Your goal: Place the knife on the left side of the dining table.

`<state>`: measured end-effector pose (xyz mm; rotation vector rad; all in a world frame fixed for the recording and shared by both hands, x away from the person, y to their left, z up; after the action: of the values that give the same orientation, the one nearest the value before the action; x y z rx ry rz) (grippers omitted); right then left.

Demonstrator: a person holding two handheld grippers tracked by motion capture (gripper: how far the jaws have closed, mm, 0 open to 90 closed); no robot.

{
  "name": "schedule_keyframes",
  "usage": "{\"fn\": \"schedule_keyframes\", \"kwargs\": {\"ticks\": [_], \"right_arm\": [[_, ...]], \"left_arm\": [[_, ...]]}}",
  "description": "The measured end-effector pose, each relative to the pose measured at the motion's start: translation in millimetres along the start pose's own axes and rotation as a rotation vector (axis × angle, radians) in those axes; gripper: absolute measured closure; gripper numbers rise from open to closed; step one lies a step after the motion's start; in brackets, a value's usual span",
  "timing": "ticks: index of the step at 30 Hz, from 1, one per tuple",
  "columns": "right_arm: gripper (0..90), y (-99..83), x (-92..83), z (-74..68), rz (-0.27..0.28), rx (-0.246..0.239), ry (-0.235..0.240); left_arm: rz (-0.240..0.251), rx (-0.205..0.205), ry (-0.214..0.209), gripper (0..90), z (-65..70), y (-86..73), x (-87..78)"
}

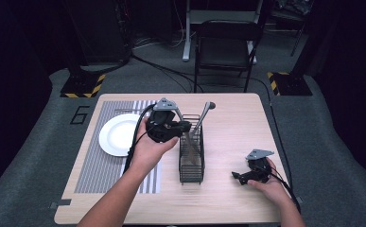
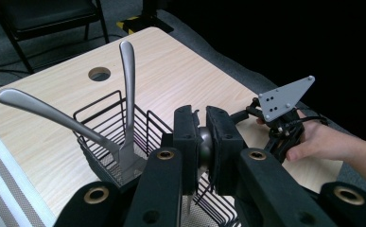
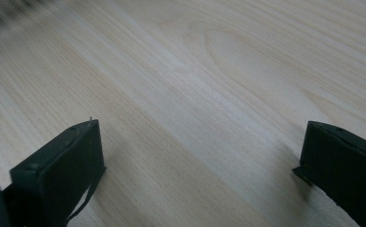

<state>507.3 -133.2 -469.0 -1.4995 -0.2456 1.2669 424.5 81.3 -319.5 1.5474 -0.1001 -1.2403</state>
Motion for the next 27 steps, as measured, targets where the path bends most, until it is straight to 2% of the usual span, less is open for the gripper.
{"fn": "schedule_keyframes", "kwargs": {"ticks": [10,27], "right_arm": [[0.0,0.0,0.2,-0.1,0.001,-0.002,0.006],[0.0,0.0,0.0,0.0,0.0,0.001,0.0]], "left_arm": [[0.027,-0.019,0.008,83.4,-1.3,6.4,-17.2],[0.123,-0.062,0.015,83.4,-9.5,14.6,-56.9]]}}
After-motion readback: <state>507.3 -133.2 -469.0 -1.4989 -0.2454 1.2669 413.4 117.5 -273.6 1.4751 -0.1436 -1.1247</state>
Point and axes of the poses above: each handheld gripper's, and its own axes: x roughly forward along the jaws, y roughly out of its top, z roughly to its right, the point moved 6 cm from there along x, roughly forward along the jaws, and after that the axes turned 7 degrees about -z, right-handed, at the moved point
